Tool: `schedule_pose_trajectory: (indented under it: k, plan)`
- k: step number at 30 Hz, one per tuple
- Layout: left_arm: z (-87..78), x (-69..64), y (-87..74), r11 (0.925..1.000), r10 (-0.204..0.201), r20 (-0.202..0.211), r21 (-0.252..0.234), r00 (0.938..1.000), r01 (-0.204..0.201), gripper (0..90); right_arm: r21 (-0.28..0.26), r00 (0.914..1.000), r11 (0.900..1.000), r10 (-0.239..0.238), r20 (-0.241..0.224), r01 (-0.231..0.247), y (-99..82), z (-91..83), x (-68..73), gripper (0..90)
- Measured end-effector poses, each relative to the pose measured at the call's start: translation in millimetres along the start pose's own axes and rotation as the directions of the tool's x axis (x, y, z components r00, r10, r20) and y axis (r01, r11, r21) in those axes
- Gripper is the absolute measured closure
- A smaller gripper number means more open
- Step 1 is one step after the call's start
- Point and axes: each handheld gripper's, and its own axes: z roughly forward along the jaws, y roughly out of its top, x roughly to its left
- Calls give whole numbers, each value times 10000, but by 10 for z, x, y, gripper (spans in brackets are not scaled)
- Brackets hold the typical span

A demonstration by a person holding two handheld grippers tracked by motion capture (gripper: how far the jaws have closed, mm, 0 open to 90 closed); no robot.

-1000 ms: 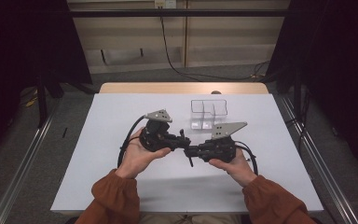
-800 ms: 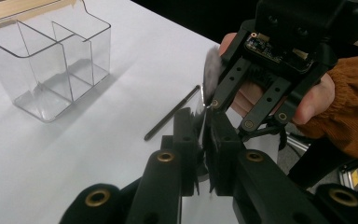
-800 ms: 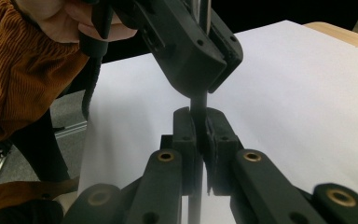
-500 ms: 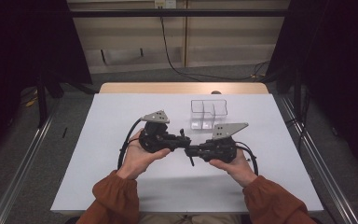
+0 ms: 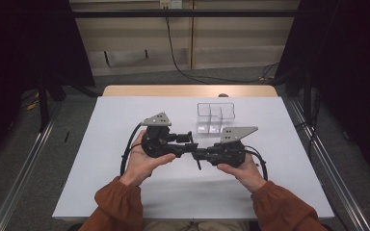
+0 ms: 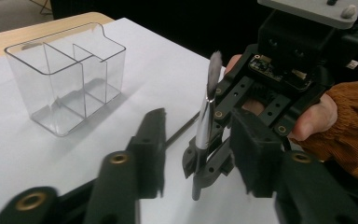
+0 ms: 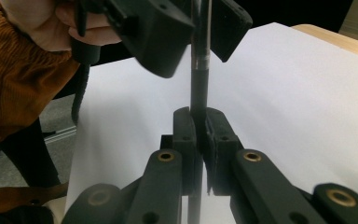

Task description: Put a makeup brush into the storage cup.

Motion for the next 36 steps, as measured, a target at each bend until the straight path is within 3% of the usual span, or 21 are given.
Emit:
schedule_pose_trajectory:
  k: [7, 15, 17, 21, 26, 34, 35, 36]
  plan:
    - [-27, -9, -15, 9998, 56, -428, -178, 9991, -64, 251, -31, 9999, 10000, 50, 118, -49, -9, -23, -18, 842]
    - [-122, 62, -109, 9987, -103, -1118, -510, 9937, 46, 77, -55, 9999, 10000, 72, 127, -72, -24, -13, -14, 842]
    - [-168, 83, -131, 9981, -214, -1256, -602, 9919, 139, 52, -86, 9998, 9999, 111, 134, -110, -24, -17, -13, 842]
    - [-264, 101, -207, 9967, 149, -1572, -766, 9875, -273, 41, -156, 9996, 9998, 123, 244, -119, -27, -41, -12, 842]
    - [-406, 127, -322, 9942, 210, -1728, -1005, 9847, -388, 36, -169, 9994, 9998, 139, 326, -133, -34, -77, 1, 842]
    - [-569, 190, -519, 9909, 153, -2689, -1249, 9631, -506, 28, -168, 9991, 9997, 155, 401, -149, -37, -85, 4, 842]
    - [-589, 197, -544, 9897, 93, -2844, -1345, 9587, -495, 27, -178, 9990, 9997, 163, 406, -156, -38, -88, 5, 842]
    - [-619, 204, -574, 9892, 106, -3118, -1359, 9501, -556, 26, -177, 9990, 9997, 167, 415, -160, -40, -92, 8, 842]
